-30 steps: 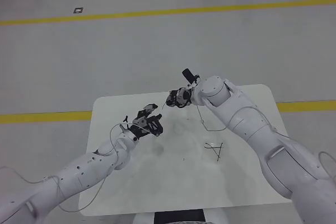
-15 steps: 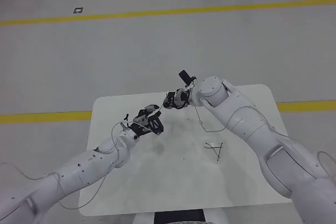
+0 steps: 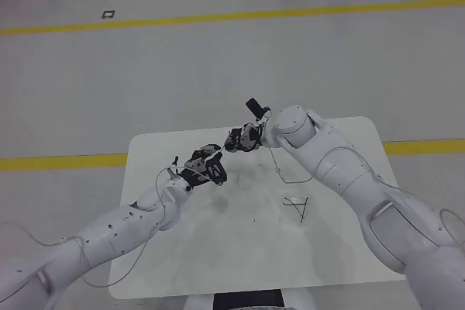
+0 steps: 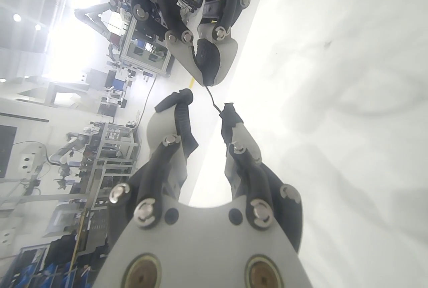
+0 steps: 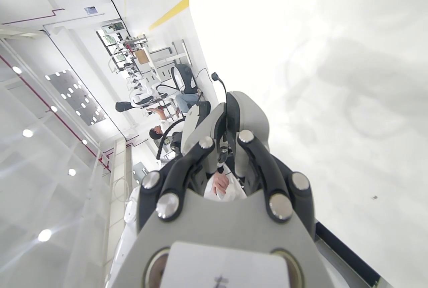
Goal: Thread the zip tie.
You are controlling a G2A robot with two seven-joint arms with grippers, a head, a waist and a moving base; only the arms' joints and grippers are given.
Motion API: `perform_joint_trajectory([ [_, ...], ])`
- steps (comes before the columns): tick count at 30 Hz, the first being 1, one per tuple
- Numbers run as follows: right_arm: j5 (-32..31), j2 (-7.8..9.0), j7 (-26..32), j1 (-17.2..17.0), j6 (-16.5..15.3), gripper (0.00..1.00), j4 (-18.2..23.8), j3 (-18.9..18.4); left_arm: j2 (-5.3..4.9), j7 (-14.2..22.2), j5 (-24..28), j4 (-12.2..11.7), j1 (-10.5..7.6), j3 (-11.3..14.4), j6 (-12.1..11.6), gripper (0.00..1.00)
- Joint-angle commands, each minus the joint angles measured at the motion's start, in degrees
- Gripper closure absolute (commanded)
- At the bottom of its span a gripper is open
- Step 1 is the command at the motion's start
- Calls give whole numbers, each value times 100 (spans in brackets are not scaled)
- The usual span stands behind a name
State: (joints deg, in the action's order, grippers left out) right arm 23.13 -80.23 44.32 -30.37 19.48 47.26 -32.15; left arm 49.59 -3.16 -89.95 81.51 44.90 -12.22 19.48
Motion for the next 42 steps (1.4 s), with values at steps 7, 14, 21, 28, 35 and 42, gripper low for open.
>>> perform_joint_trajectory([
  [7, 127, 25, 0, -6, 0, 100, 76, 50, 17, -11, 0, -18, -33, 52, 0, 76],
  [14, 262, 35, 30, 1, 0, 100, 84, 125, 21, -5, 0, -48, -73, 65, 0, 78],
  [21, 427, 30, 12, 27, 0, 100, 43, 243, 27, 14, 0, -62, -130, 114, 0, 83],
  [28, 594, 42, -22, 51, 0, 100, 46, 321, 50, 29, 0, -62, -174, 171, 0, 85],
  [35, 682, 78, -102, 57, 0, 100, 95, 360, 67, 42, 0, -91, -207, 203, 0, 90],
  [42, 764, 109, -166, 68, 0, 100, 122, 422, 66, 54, 0, -104, -196, 201, 0, 100],
])
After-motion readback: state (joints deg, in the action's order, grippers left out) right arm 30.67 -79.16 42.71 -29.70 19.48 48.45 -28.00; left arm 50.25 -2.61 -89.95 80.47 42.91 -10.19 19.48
